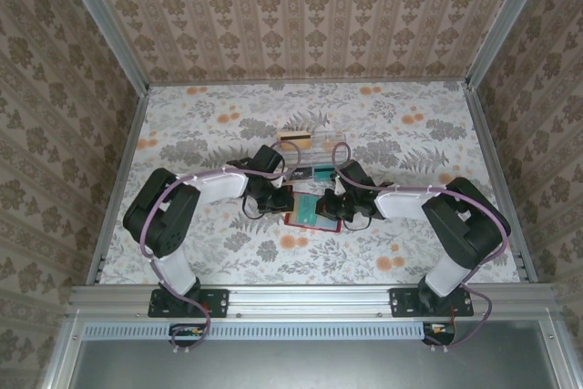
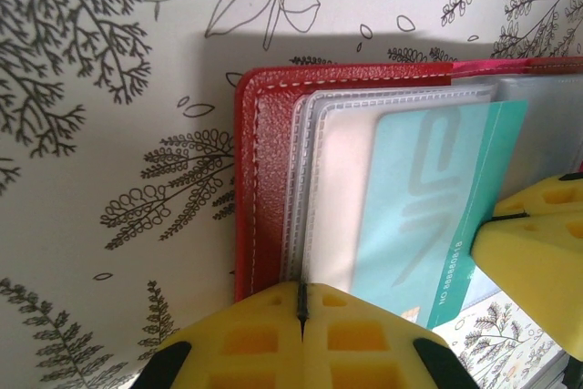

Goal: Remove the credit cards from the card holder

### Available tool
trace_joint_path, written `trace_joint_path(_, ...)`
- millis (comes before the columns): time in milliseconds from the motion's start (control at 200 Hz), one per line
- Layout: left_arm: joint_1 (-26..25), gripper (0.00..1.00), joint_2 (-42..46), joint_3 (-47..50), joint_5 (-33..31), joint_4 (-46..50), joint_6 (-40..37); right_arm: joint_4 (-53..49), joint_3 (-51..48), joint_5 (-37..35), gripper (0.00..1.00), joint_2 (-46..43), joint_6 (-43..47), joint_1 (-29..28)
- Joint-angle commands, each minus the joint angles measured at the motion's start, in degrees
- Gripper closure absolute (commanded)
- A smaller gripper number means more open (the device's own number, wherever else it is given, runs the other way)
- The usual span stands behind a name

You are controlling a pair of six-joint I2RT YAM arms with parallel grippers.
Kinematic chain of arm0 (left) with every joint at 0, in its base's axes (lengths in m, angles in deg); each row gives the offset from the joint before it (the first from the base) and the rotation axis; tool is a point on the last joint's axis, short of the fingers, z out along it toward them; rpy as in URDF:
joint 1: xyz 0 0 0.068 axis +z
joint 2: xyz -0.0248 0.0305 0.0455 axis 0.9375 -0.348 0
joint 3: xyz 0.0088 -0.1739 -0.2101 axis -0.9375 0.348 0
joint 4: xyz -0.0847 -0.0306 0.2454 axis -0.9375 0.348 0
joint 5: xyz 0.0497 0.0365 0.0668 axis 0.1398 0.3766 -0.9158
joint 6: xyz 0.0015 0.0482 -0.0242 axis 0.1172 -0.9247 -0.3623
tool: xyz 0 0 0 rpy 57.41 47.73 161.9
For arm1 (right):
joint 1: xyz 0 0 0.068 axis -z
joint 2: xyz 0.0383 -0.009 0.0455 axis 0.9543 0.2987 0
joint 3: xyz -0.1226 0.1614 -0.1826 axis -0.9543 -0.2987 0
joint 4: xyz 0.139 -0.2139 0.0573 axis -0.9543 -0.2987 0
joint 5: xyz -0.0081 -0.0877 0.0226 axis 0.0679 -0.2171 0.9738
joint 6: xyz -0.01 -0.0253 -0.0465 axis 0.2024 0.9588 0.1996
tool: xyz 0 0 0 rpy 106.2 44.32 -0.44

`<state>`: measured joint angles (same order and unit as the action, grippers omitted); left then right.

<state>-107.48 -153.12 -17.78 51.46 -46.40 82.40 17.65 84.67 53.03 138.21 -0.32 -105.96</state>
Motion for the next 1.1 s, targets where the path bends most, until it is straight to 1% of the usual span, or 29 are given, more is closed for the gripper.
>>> trace_joint_path(0, 0.1, 1.00, -1.9, 0.7, -2.6, 4.2, 0.4, 1.7, -1.1, 1.0, 0.89, 0.3, -0.7, 0.3)
trace_joint_path(160, -0.1, 1.00, -1.8, 0.7, -2.4, 4.2, 0.3, 5.1, -0.9, 1.9, 0.82, 1.7, -1.9, 0.2)
trace_joint_path(380, -0.4, 1.00, -1.8, 0.6, -2.2, 4.2, 0.2, 6.9, -0.3, 2.2, 0.82, 3.7, -2.7, 0.2)
trace_joint_path(460, -0.4, 1.00, -1.6, 0.7, -2.3, 4.4, 0.2, 6.8, -0.3, 2.3, 0.86, 3.8, -2.6, 0.2)
trace_joint_path(590, -0.4, 1.00, -1.5, 0.8, -2.6, 4.6, 0.1, 5.9, -1.1, 1.9, 1.00, 3.0, -2.0, 0.5)
trace_joint_path(785, -0.2, 1.00, -1.6, 0.8, -2.6, 4.8, -0.2, 5.1, -4.3, 2.1, 1.00, 0.4, -0.9, 2.7)
trace_joint_path(1095, 0.0, 1.00, -1.5, 0.8, -2.6, 5.3, -0.5, 0.8, -8.1, 3.3, 1.00, -5.5, 2.9, 7.1)
